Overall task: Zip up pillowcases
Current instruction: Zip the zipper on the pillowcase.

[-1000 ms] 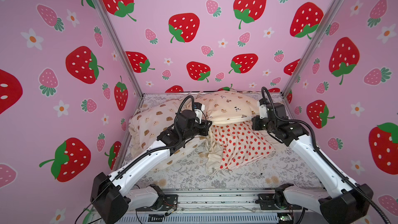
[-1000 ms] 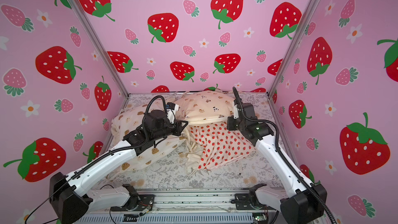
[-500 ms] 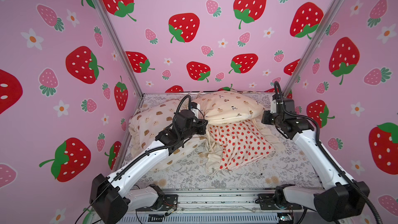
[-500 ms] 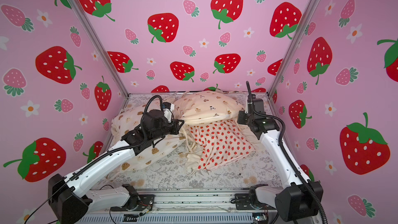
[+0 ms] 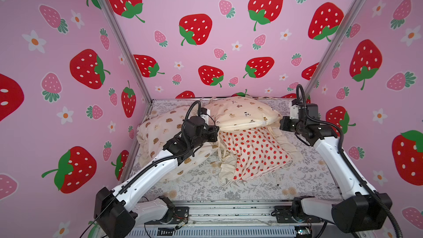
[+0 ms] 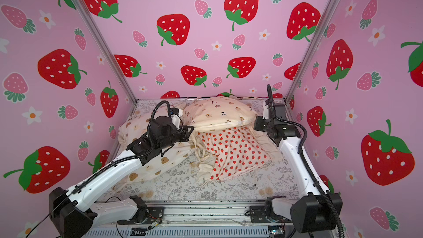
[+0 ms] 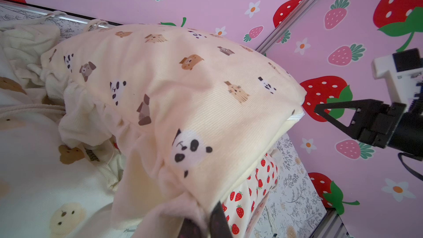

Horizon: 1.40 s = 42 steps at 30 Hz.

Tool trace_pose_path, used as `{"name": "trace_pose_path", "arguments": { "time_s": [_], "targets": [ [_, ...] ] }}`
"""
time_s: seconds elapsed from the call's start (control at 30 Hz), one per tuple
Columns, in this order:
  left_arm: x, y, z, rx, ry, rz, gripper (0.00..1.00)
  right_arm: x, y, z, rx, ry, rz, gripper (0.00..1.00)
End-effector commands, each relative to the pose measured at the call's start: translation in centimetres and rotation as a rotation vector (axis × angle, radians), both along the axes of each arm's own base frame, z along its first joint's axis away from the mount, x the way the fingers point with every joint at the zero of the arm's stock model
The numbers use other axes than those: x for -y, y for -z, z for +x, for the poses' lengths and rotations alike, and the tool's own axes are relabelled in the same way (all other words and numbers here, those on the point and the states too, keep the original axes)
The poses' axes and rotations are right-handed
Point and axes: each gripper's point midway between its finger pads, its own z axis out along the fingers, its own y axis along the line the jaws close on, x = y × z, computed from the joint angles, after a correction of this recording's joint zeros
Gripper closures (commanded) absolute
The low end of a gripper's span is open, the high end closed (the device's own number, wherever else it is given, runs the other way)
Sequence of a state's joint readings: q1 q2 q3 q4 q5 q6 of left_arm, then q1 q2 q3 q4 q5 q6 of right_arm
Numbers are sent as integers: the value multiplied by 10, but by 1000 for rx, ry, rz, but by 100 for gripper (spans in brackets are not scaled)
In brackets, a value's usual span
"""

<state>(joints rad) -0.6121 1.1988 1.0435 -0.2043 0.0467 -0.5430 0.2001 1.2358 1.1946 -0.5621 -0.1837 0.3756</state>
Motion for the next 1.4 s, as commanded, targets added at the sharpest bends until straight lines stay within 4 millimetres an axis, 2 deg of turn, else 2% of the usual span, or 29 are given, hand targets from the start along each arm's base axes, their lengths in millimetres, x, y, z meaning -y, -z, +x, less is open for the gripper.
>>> {"name": "trace_pose_path", "arguments": {
  "time_s": [0.0,0.13,0.2,0.3,0.5,0.6,0.7,0.87,1.17,1.37],
  "targets": [
    [-5,-4,1,24,-9,2,100,-23,-9,-25,6,-125,124,72],
    [-1,-5,1,29,11,-23,100,-41,-3,-32,34,-246,172,67],
    [-1,-4,2,22,7,-21,100,-56,-1,-37,31,-329,227,66],
    [-2,-3,3,12,-2,-11,100,-66,-2,-37,75,-381,289,66],
    [-9,2,5,-4,-36,-4,100,-80,7,-25,63,-443,348,64],
    [-14,3,4,-12,-48,2,100,-79,13,-15,68,-421,332,64],
    [-19,4,4,-8,-63,-2,100,-81,10,-8,95,-425,341,64],
    [-16,5,5,-18,-47,-10,100,-85,13,0,98,-435,351,73],
    [-15,6,7,-24,-39,-17,100,-92,11,-12,104,-490,370,78],
    [-16,5,7,-19,-43,-20,100,-90,14,-9,104,-476,357,89]
  ]
}}
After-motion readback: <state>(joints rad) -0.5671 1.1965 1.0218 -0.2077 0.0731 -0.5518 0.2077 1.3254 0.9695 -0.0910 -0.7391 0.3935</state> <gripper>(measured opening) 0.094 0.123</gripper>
